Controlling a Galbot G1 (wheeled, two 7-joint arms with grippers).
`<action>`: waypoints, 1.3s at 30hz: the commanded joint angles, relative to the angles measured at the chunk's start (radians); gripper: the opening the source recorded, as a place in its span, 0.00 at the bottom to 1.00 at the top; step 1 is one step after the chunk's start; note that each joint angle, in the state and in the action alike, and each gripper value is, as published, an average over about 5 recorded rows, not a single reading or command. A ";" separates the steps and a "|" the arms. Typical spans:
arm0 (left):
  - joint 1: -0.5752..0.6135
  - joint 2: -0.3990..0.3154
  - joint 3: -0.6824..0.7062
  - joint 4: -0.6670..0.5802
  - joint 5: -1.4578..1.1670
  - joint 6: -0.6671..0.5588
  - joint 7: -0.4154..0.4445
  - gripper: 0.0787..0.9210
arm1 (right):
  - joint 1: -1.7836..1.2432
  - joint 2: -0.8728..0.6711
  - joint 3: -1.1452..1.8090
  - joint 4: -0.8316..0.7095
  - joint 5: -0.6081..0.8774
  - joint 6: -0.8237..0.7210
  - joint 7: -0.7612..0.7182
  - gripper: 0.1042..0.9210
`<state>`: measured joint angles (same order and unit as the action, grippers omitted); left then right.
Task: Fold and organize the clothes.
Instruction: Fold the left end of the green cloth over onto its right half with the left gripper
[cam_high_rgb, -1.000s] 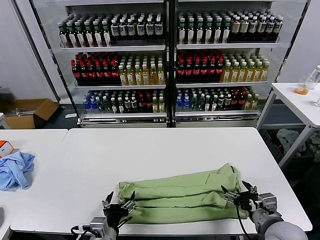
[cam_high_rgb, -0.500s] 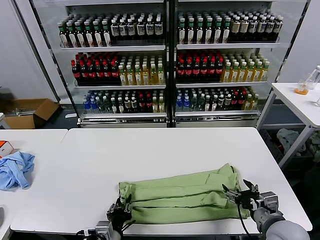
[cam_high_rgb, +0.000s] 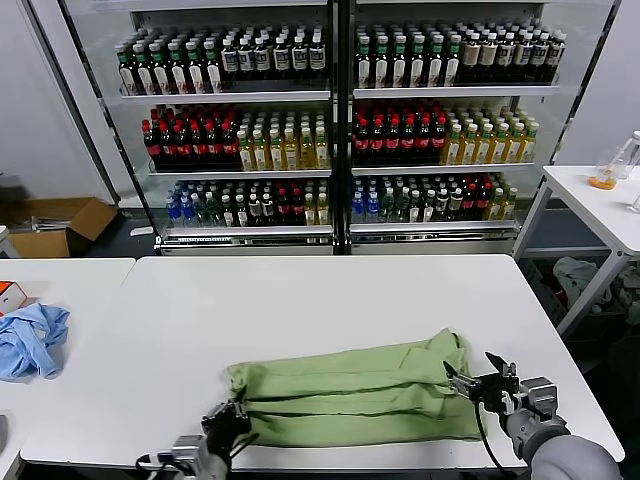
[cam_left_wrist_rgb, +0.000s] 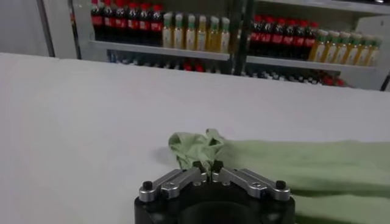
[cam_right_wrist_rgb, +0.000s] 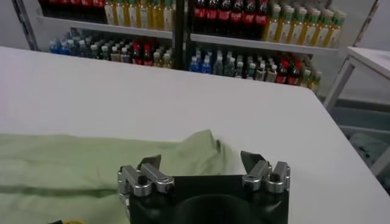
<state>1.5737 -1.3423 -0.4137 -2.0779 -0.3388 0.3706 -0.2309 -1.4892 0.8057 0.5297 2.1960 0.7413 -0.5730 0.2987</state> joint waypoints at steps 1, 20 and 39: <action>-0.001 0.119 -0.258 0.008 -0.157 0.004 0.024 0.02 | 0.012 0.000 -0.002 0.001 0.004 0.000 0.001 0.88; -0.021 0.225 -0.497 -0.088 -0.562 0.063 0.069 0.02 | 0.029 -0.002 -0.010 0.012 0.010 -0.002 0.007 0.88; -0.093 0.005 0.058 -0.178 -0.546 0.039 0.070 0.02 | 0.023 0.004 -0.019 0.005 -0.009 0.001 0.006 0.88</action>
<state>1.5130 -1.2683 -0.5846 -2.2456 -0.8830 0.4109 -0.1640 -1.4668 0.8092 0.5131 2.2025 0.7330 -0.5731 0.3052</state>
